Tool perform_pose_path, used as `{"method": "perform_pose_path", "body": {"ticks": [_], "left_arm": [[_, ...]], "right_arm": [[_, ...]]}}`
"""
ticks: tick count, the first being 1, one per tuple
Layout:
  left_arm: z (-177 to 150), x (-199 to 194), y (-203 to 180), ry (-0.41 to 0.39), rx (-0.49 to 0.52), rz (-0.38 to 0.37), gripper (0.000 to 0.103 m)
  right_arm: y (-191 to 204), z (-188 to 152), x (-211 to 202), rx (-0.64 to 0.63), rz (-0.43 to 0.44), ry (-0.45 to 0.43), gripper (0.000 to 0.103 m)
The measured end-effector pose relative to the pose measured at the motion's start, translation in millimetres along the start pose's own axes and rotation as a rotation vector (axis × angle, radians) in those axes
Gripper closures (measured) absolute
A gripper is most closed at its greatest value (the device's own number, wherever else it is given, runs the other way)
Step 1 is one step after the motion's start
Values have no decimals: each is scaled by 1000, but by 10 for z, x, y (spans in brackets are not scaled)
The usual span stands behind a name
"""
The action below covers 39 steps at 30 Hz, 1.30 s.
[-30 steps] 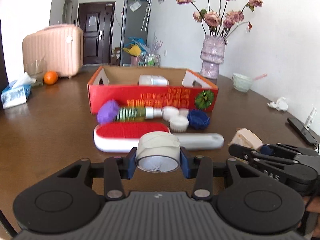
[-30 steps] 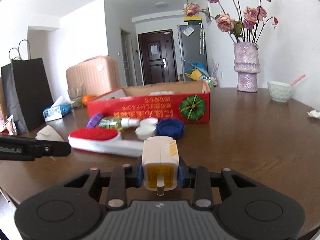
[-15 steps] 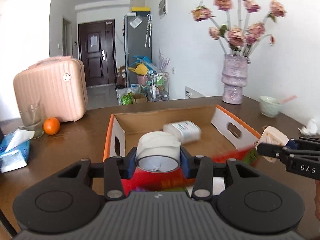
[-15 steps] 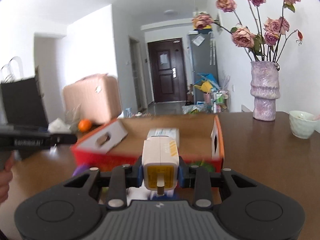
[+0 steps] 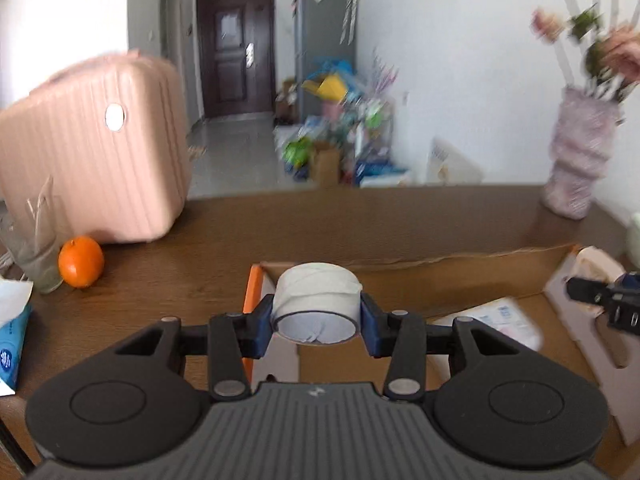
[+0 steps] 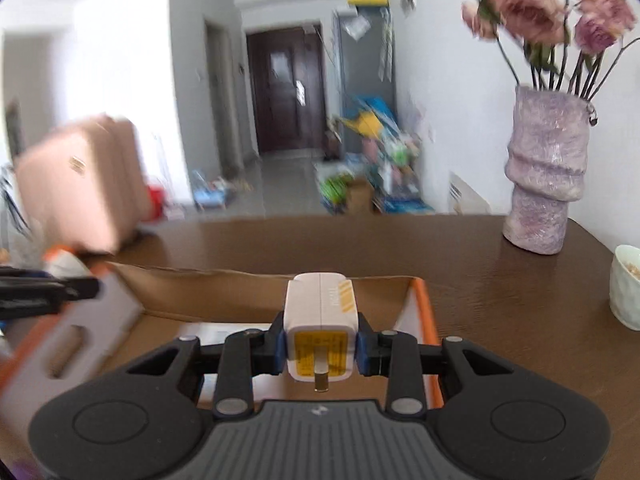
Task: Organize rigid objects
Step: 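Lower tape roll into box with left tool while right tool drops plug inside, then withdraw both open tools from the box toward the remaining caps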
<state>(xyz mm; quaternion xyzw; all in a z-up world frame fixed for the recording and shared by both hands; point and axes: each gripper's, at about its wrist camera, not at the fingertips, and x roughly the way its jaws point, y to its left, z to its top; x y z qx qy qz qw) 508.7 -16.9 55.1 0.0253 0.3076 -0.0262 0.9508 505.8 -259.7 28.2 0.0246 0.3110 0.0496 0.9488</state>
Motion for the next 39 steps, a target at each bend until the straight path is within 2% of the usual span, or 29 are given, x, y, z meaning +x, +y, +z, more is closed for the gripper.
{"method": "perform_pose_path", "body": {"ticks": [2,4,5,6,9,11,14,16,18,20,21,23,24,26,28,29,32,35,39], "left_arm": [[4,31,-8,-16,-13,16,55],[-22,-2,-55,-59,10,10,31],[-42,-18,-106,-71,50,12,29],[-64,-29,-158,-79,91,18,29],[-92,-11,-236,-75,124,36,29],[-96,-27,-232,-66,113,32,27],[-106,-76,-162,-37,69,-18,25],[-141,-174,-84,-71,36,-48,22],[-166,-272,-46,-94,-1,-25,19],[-174,-381,-34,-111,-19,2,19],[-183,-459,-27,-103,-19,10,19],[-203,-686,-5,-87,-21,-13,19],[-241,-851,28,-109,-24,-32,18],[-452,-1242,150,-193,-64,-46,8],[-774,-1597,286,-243,-133,-46,7],[-922,-1733,327,-236,-133,-53,7],[-1334,-2065,344,-231,-99,-59,7],[-1649,-2322,242,-235,-32,18,7],[-1961,-2554,53,-239,34,58,7]], "right_arm": [[-44,82,163,2,1,52,72],[-22,116,272,-16,-26,85,69],[0,119,324,-30,-32,115,59],[19,102,375,-58,-33,123,55],[130,31,373,-127,-72,141,54],[124,-8,343,-123,-63,137,53],[86,-40,293,-112,-56,135,47],[84,-80,215,-103,-51,122,47],[78,-119,124,-81,2,98,45],[80,-127,44,-55,-3,94,45],[105,-135,-24,-60,-22,81,40],[150,-167,-217,-84,-23,43,35],[160,-188,-349,-90,-4,20,32],[139,-235,-615,-85,46,-20,28],[91,-301,-872,-77,78,-56,25],[73,-347,-1002,-79,89,-70,23],[68,-549,-1412,-113,122,-132,21],[56,-864,-1735,-164,137,-202,17],[77,-1329,-2066,-162,133,-218,17]]}}
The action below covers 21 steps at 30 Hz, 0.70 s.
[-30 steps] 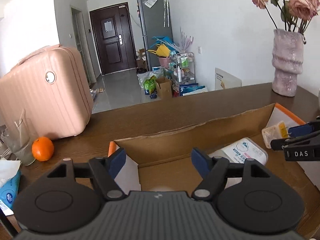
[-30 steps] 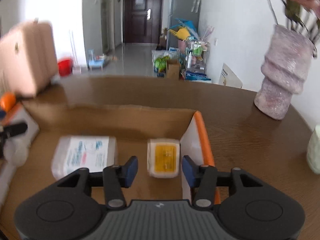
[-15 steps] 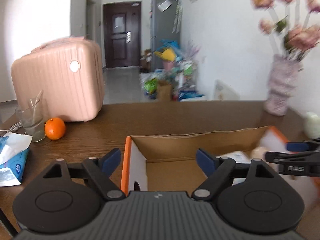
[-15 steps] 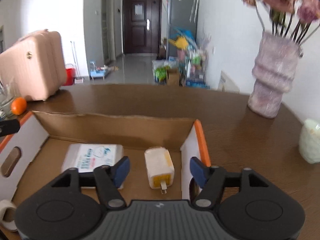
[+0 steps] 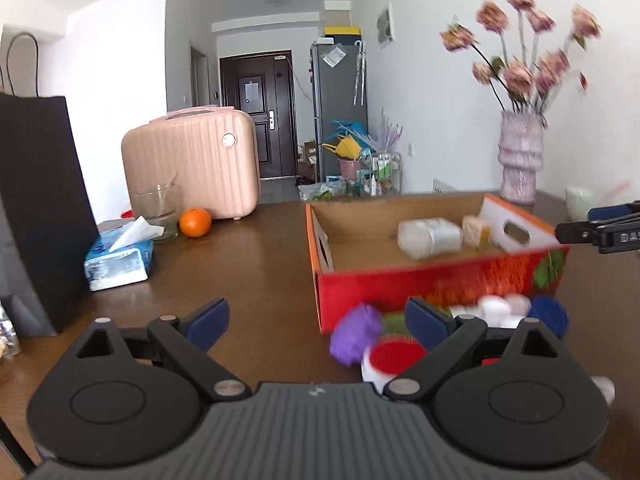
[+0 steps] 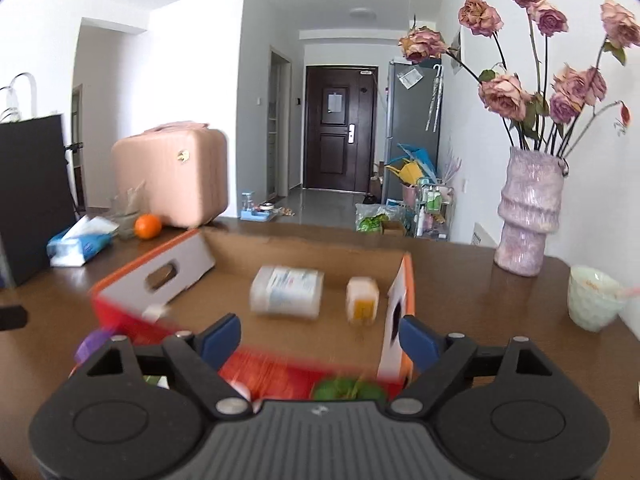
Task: Organize rigid objects
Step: 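Withdraw both open tools from the box toward the remaining caps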
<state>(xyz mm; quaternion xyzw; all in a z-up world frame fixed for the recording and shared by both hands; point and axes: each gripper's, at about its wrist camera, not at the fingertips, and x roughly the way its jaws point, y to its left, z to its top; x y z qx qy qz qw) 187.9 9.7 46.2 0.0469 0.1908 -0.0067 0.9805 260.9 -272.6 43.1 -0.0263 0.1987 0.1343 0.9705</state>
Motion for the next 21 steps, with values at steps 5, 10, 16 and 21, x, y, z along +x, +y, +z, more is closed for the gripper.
{"method": "perform_pose_path", "body": {"ticks": [5,10,16,21], "left_arm": [[-221,-265,-151,-4,5,-28,5],[-398,-431,-300,8,19,-12,5],[-455,-674,-415,-36,56,-41,4],[-463,-740,-502,-23,59,-26,4]], "right_arm": [[256,-503,-497,-30,-35,-52,12],[434,-1052,-933,18,-126,-112,9],[564,-1213,-1254,-16,-139,-116,8],[614,-1261,-1393,-8,-71,-122,3]]}}
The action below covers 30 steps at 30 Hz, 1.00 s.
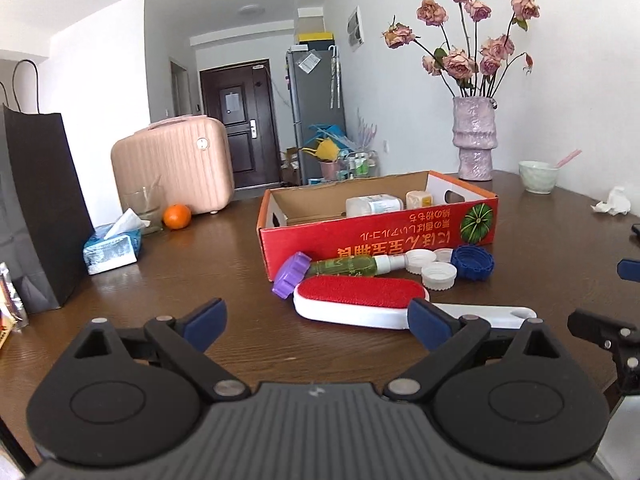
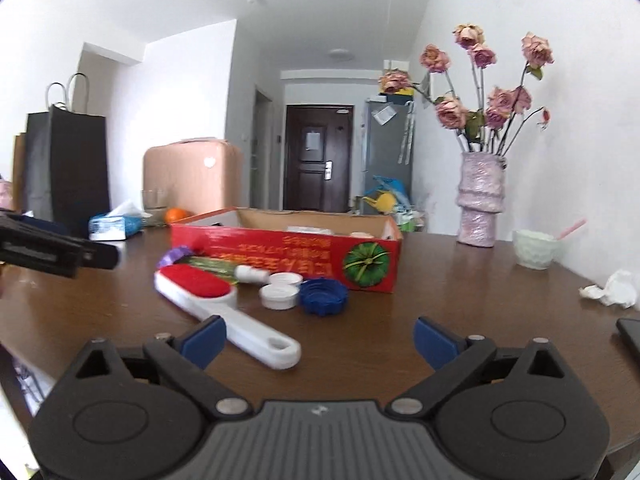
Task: Organize rigid objects
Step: 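Withdraw both open tools from the box toward the remaining caps, then grasp the purple cap with left tool while right tool grasps blue cap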
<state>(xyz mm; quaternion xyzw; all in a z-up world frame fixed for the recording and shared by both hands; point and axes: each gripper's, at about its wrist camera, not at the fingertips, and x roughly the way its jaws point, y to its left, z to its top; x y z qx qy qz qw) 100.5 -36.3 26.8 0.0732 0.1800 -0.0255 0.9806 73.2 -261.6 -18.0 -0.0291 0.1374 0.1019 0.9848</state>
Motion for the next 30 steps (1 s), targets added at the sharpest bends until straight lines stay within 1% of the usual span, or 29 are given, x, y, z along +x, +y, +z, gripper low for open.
{"method": "perform_pose_path", "body": {"ticks": [3,7,9,12,14,17,18,20,21,24,26,28,29,30], "left_arm": [[2,-75,8,-9,-16,-2,4],[16,-34,57,-1,-39,22,4],[15,45,103,19,-76,31,4],[19,162,207,50,-119,19,4],[38,268,340,58,-165,12,4],[109,513,517,103,-230,19,7],[146,592,568,118,-240,11,8],[218,758,677,139,-263,-31,8],[241,830,728,148,-280,-50,8],[298,1062,839,158,-305,-92,9],[347,1261,890,182,-308,-88,15],[405,1446,910,208,-308,-95,19],[424,1543,921,218,-307,-105,20],[433,1636,926,231,-310,-115,21]], "right_arm": [[22,35,-32,-14,-38,-15,3],[-56,62,-41,53,-13,-4,3],[-75,44,-23,66,-31,-1,3],[-110,60,61,79,-76,29,4],[-136,69,112,90,-77,30,4],[-159,94,278,120,-70,61,5],[-164,113,348,126,-61,74,8],[-178,169,482,124,-29,78,12],[-200,205,544,129,-17,74,16],[-304,336,807,156,4,94,21],[-374,406,1020,167,17,131,24],[-424,450,1239,175,35,170,28],[-448,462,1346,181,34,193,31],[-460,476,1454,187,31,216,32]]}}
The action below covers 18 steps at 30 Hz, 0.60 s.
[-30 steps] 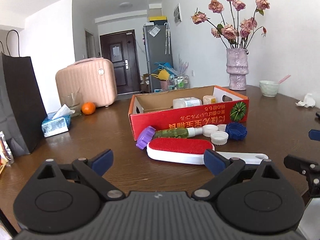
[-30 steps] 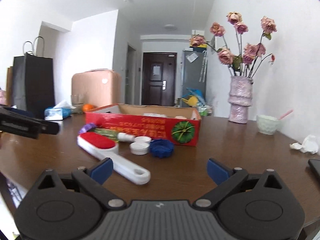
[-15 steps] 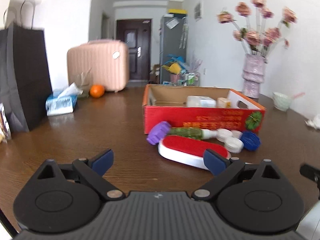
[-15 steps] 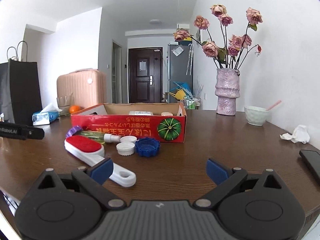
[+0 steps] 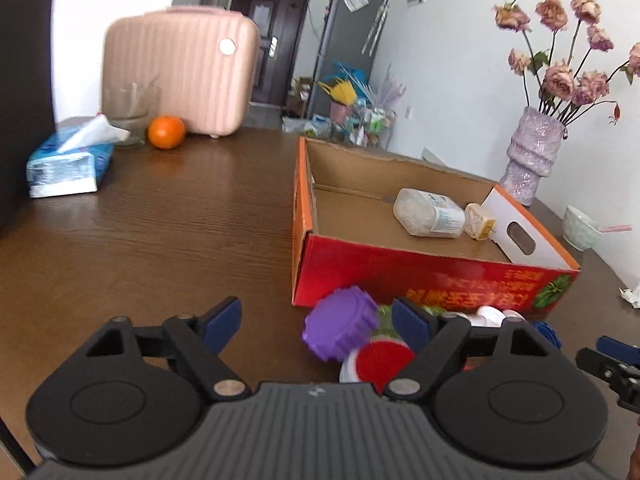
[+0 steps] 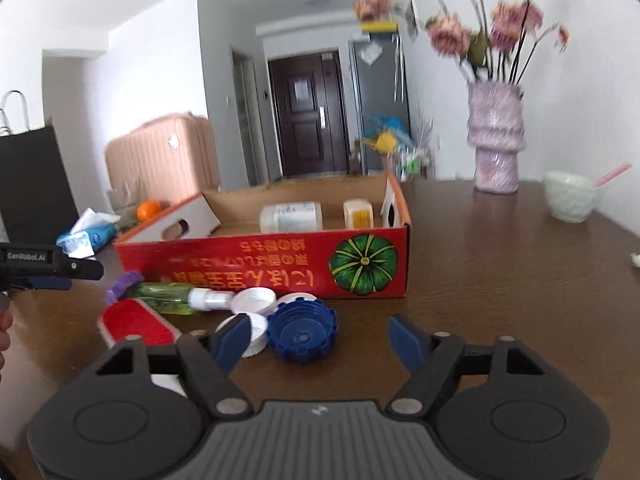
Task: Organize rigid objects
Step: 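Grasp the purple cap with left tool while right tool grasps blue cap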
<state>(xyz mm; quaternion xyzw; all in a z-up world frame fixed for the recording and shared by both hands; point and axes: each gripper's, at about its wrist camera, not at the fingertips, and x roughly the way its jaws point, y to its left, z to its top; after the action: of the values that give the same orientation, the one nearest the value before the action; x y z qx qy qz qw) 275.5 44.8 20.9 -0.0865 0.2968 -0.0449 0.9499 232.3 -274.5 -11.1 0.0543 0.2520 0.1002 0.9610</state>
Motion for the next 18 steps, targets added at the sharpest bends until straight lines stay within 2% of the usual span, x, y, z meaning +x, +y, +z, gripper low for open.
{"method": "perform_pose_path", "body": {"ticks": [4,8,10,12,13,18], "left_arm": [[32,281,63,63,-42,-40,29],[5,450,211,118,-140,-141,36],[-1,465,244,130,-177,-174,41],[-11,454,236,129,-175,-194,45],[-14,450,237,133,-172,-212,49],[-22,452,284,150,-194,-245,49]], "right_arm": [[61,34,207,-24,15,35,32],[113,57,333,-37,60,74,33],[140,94,414,-54,66,97,37],[169,116,472,-64,64,108,51],[180,113,484,-67,64,106,51],[159,82,439,-49,69,91,51]]}}
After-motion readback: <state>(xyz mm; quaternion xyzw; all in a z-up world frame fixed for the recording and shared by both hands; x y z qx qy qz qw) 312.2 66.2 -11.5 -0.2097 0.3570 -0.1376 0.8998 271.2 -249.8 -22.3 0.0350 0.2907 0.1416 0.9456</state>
